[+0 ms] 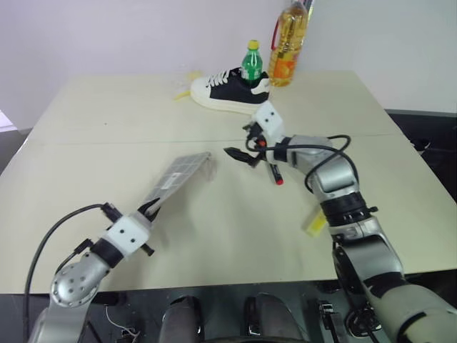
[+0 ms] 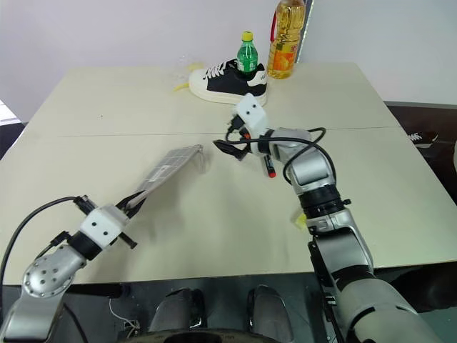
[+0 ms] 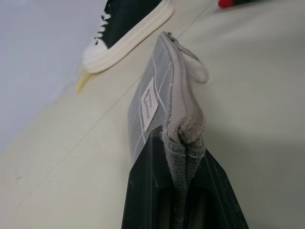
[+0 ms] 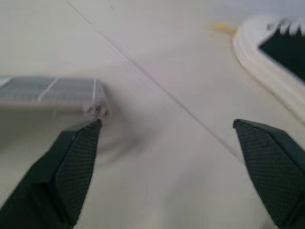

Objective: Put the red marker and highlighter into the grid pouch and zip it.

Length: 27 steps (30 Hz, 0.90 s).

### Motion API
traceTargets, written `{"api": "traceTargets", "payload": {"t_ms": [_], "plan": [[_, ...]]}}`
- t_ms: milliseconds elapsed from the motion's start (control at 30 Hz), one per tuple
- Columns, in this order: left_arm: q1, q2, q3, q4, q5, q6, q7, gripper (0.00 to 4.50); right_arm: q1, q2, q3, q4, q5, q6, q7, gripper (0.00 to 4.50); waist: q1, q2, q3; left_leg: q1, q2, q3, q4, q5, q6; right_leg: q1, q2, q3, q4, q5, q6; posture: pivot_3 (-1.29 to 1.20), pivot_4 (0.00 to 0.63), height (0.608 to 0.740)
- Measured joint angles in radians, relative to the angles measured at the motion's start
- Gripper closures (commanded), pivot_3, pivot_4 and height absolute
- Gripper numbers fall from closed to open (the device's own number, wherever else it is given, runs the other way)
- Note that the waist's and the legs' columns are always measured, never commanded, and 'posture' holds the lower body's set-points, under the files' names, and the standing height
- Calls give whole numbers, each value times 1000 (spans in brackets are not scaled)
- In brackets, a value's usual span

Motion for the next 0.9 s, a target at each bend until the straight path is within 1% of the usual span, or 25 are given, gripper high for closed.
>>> {"api": "traceTargets", "payload": {"t_ms": [100, 267, 300, 367, 467, 533, 567, 600, 800, 900], "plan": [[-45, -26, -46, 0, -9, 14, 1, 4500, 45, -4, 18, -26, 18, 70, 26, 47, -6, 0, 0, 1, 1, 0, 0, 0, 0, 0, 1, 0, 0, 0, 0, 0, 150, 705], [-69, -36, -68, 0, -26, 36, 1, 4500, 57, 39, 14, -28, 24, 115, -31, 47, -15, 0, 0, 0, 0, 0, 0, 0, 0, 1, 0, 0, 0, 0, 0, 0, 150, 705], [-68, -36, -70, 0, -30, 40, -1, 4500, 56, 51, 12, -26, 24, 115, -46, 275, -15, 0, 0, 0, 0, 0, 0, 0, 0, 1, 0, 0, 0, 0, 0, 0, 150, 705], [-68, -35, -71, 0, -39, 41, -4, 4500, 55, 73, 10, -18, 25, 115, -69, 910, -15, 0, 0, 0, 0, 0, 0, 0, 0, 1, 0, 0, 0, 0, 0, 0, 150, 705], [-61, -33, -71, 0, -42, 41, -5, 4500, 55, 91, 9, -16, 27, 116, -89, 2416, -14, 1, 0, 0, 0, 0, 0, 0, 0, 1, 0, 0, 0, 0, 0, 0, 150, 705], [-54, -32, -71, 0, -47, 41, -5, 4500, 55, 92, 7, -16, 31, 116, -98, 3558, -12, 1, 0, 0, 0, -1, 0, 0, 0, 1, 0, 0, 0, 0, 0, 0, 150, 705], [-52, -32, -71, 0, -51, 41, -5, 4500, 55, 92, 6, -16, 31, 115, -102, 4067, -11, 1, 0, 0, 0, -1, 1, 0, 0, 1, 0, 0, 0, 0, 0, 0, 150, 705], [-51, -32, -71, 0, -53, 41, -5, 4500, 55, 92, 6, -16, 31, 115, -104, 4477, -12, 1, 0, 0, 0, -1, 1, 0, 0, 1, 0, 0, 0, 0, 0, 0, 150, 705], [-51, -31, -71, 0, -54, 41, -2, 4500, 55, 92, 10, -16, 30, 112, -107, 4477, -13, 1, 0, 0, 0, -1, 0, 0, 0, 1, 0, 0, 0, 0, 0, 0, 150, 705], [-58, -35, -75, 0, -49, 50, 7, 4500, 57, 70, 58, -32, 3, 87, -91, 4477, -13, 1, 1, 0, 0, -1, 0, 0, 0, 1, 0, 0, 0, 0, 0, 0, 150, 705]]}}
